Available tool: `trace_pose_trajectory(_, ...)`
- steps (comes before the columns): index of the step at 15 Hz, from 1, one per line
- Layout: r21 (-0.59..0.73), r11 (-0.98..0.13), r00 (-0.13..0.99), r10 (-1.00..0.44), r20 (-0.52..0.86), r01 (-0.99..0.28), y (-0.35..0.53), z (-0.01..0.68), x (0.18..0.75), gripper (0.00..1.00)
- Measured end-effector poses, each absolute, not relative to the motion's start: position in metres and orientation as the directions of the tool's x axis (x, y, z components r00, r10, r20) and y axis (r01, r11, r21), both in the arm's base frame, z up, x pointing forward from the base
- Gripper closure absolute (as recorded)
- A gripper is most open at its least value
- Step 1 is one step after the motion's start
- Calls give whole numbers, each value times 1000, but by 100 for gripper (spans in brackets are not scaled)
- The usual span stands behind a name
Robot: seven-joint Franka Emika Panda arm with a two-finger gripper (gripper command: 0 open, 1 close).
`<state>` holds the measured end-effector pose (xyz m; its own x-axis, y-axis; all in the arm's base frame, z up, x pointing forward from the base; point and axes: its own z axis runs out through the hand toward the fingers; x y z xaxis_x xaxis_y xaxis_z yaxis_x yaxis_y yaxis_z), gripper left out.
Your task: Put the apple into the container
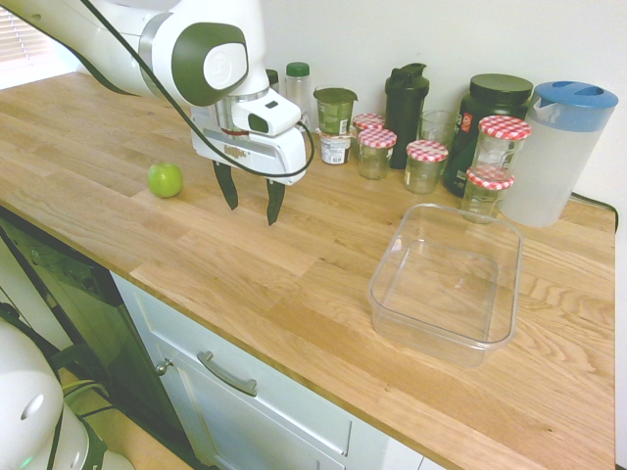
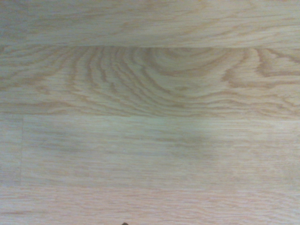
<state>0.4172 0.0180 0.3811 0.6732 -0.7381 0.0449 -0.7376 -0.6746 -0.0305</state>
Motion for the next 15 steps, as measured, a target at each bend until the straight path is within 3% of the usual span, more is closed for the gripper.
trace_pose_trajectory(4, -53, -705, 703, -710, 48, -708, 35, 392, 429, 0)
trace_pose_trajectory(9, -111, -856, 853, -514, 86, -505, 175, 440, 439, 0)
trace_pose_trajectory(15, -42, -928, 925, -372, 75, -370, 266, 405, 467, 0)
